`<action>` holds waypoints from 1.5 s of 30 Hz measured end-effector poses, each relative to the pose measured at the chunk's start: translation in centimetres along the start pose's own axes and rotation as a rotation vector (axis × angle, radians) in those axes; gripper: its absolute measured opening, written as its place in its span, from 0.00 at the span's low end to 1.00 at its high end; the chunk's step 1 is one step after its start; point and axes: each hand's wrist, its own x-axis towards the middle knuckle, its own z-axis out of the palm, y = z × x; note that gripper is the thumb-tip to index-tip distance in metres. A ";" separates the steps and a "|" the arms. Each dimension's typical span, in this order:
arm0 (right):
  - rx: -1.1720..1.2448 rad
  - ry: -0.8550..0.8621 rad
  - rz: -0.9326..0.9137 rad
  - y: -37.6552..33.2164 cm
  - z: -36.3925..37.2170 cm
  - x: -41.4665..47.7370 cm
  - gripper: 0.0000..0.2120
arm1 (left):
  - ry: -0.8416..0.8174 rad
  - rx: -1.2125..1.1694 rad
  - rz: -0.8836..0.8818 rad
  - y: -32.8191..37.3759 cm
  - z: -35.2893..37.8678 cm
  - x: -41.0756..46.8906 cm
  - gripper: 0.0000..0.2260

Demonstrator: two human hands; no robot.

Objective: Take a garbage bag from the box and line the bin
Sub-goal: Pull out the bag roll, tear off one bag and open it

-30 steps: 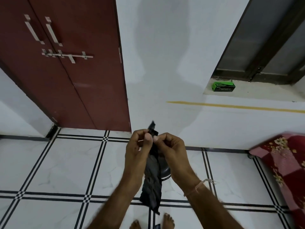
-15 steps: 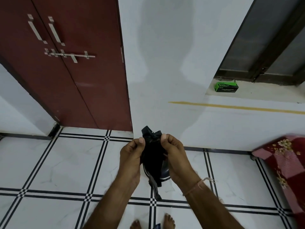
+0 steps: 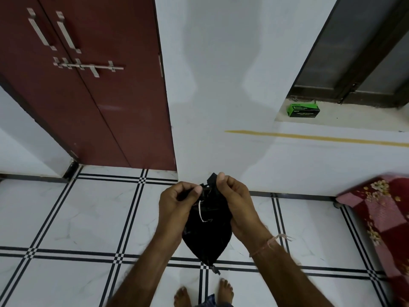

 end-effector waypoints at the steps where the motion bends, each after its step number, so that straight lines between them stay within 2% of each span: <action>1: -0.082 -0.027 -0.023 0.0 -0.1 -0.1 0.18 | 0.006 -0.009 0.003 0.1 0.0 -0.1 0.05; 4: -0.233 0.007 -0.064 0.2 -0.4 0.0 0.14 | 0.053 -0.047 0.002 0.1 0.1 -0.1 0.05; 6: -0.151 0.099 -0.038 0.1 -0.6 0.2 0.13 | 0.103 -0.137 -0.032 0.1 -0.1 0.1 0.05; 9: 0.107 0.198 0.026 -0.4 -1.5 0.7 0.12 | 0.171 -0.359 -0.118 -0.1 -0.5 0.7 0.07; 11: 0.178 0.184 0.037 -0.6 -1.8 0.8 0.13 | 0.127 -0.492 -0.139 -0.3 -0.6 0.8 0.06; 14: 0.182 0.197 0.019 -0.7 -1.5 1.1 0.12 | 0.057 -0.536 -0.142 -1.2 -0.5 1.2 0.08; 17: 0.115 0.251 -0.002 -0.7 -1.5 1.4 0.13 | 0.059 -0.483 -0.186 -1.6 -0.7 1.4 0.11; 19: 0.077 0.246 0.018 -0.5 -1.8 1.7 0.14 | 0.016 -0.434 -0.226 -1.5 -0.9 1.4 0.19; 21: 0.046 0.185 0.080 -0.7 -1.9 1.9 0.14 | -0.107 -0.321 -0.256 -0.9 -1.2 1.4 0.29; 23: 0.018 0.080 0.157 -1.5 -1.8 2.0 0.14 | -0.275 -0.136 -0.240 -0.1 -1.1 1.7 0.33; 25: -0.023 -0.014 0.189 -2.3 -1.7 2.4 0.13 | -0.394 0.028 -0.203 0.8 -0.8 2.0 0.26; 28: -0.161 -0.023 0.185 -3.2 -2.0 3.7 0.15 | -0.440 0.092 -0.179 1.2 -0.4 2.5 0.15; 31: -0.232 0.068 0.147 -2.8 -2.3 5.0 0.14 | -0.355 -0.013 -0.206 0.4 0.0 2.5 0.13; 34: -0.662 0.337 -0.174 -0.8 -2.9 4.6 0.13 | -0.163 -0.076 -0.217 -0.8 1.1 2.5 0.11; 35: -0.677 0.371 -0.258 -0.2 -2.9 3.6 0.12 | -0.115 -0.096 -0.207 -1.0 1.4 2.5 0.10; 36: -0.579 0.311 -0.277 0.1 -2.5 2.5 0.11 | -0.079 -0.119 -0.194 -1.1 1.7 2.5 0.10; 39: -0.273 0.036 -0.065 1.0 -2.0 0.7 0.14 | -0.057 -0.162 -0.181 -1.0 2.6 2.3 0.10; 45: -0.087 0.047 0.066 0.5 -2.4 1.8 0.12 | 0.004 -0.256 -0.233 -1.5 3.8 2.4 0.11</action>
